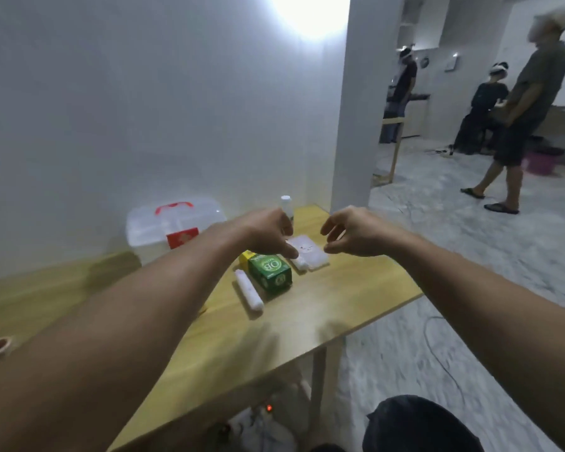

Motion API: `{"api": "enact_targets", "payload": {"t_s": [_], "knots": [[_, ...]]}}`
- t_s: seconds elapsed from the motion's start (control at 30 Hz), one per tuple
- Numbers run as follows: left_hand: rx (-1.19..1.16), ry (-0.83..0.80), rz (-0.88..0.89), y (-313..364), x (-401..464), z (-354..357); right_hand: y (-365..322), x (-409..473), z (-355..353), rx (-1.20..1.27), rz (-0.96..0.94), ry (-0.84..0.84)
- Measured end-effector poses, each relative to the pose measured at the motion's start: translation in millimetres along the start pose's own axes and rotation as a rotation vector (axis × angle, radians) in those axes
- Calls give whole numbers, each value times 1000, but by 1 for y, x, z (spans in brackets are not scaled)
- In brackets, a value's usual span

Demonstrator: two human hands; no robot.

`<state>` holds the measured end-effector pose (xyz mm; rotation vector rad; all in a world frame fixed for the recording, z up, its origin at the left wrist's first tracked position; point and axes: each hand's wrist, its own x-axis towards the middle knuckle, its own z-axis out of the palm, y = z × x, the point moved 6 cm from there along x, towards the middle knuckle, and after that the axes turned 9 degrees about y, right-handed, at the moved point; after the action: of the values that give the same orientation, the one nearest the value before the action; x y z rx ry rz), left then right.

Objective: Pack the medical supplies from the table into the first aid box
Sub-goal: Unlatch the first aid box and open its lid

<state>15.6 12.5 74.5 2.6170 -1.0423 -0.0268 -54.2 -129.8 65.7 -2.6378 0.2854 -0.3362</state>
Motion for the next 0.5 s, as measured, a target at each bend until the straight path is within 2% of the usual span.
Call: {"api": "enact_targets", "payload": {"t_s": [0.23, 0.5], "knots": [[6, 117, -151, -98, -30, -45, -85, 37, 50, -57, -187, -34], [33, 241, -265, -178, -48, -64, -134, 76, 96, -61, -279, -47]]}}
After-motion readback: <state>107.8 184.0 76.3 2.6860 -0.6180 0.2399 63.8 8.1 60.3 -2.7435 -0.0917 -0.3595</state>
